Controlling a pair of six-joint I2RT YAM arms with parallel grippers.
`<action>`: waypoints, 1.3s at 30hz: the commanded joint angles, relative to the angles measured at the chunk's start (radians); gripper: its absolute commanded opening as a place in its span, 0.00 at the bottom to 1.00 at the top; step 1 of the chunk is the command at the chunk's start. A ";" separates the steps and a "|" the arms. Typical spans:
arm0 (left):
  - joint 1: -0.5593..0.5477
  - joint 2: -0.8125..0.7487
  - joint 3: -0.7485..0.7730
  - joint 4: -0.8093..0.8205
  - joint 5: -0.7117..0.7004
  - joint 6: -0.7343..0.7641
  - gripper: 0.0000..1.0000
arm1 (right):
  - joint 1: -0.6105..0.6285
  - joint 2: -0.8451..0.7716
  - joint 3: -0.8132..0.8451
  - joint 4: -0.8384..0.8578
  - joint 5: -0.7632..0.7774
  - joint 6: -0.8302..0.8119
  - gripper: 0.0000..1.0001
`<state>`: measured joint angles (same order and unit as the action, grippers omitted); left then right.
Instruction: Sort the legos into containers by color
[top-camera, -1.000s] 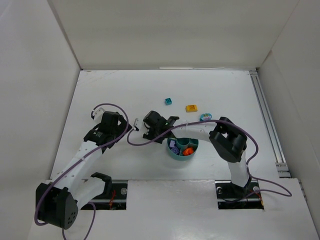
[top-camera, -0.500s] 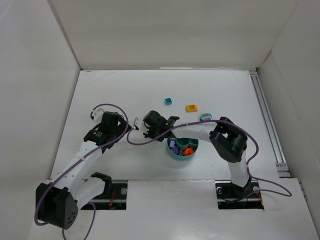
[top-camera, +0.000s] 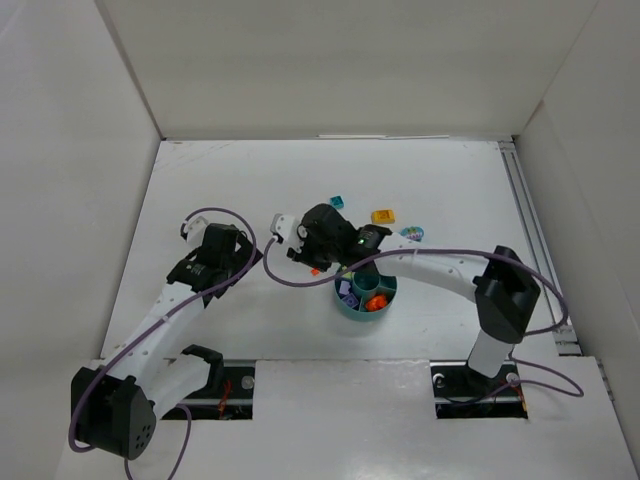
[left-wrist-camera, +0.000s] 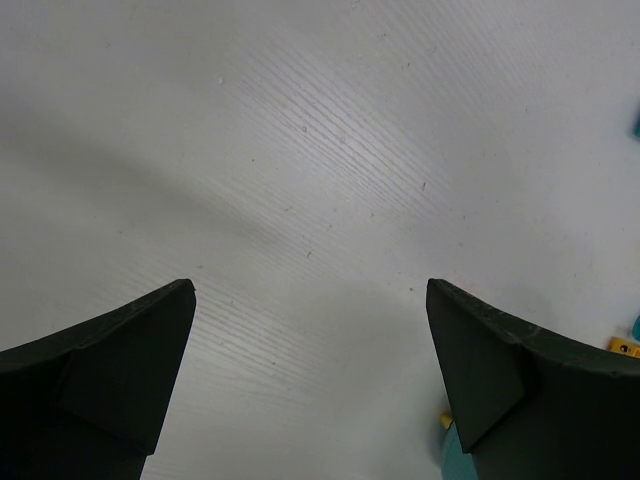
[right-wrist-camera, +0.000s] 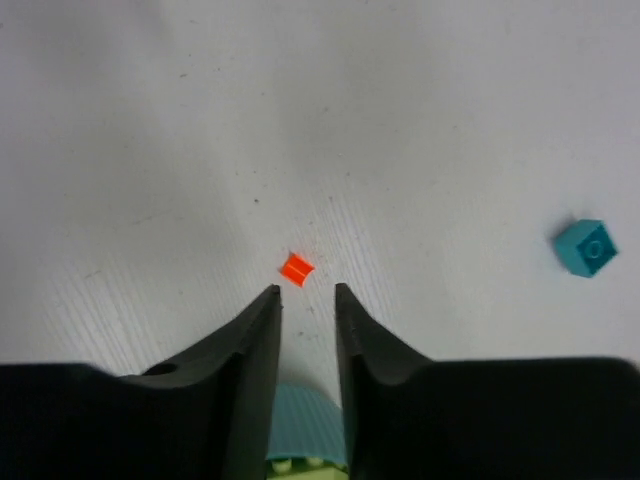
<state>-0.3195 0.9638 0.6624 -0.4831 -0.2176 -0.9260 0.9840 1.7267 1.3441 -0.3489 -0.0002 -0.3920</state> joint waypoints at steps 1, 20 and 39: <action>-0.004 -0.023 0.025 -0.009 -0.002 0.000 1.00 | -0.007 0.112 0.026 -0.002 -0.009 0.015 0.38; -0.004 -0.042 0.025 -0.018 -0.002 0.009 1.00 | -0.027 0.267 0.098 -0.076 0.106 0.186 0.53; -0.004 -0.033 0.025 -0.018 -0.002 0.009 1.00 | -0.045 0.315 0.098 -0.055 0.005 0.205 0.22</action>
<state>-0.3195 0.9401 0.6624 -0.4904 -0.2138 -0.9253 0.9432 2.0155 1.4109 -0.4187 0.0330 -0.2043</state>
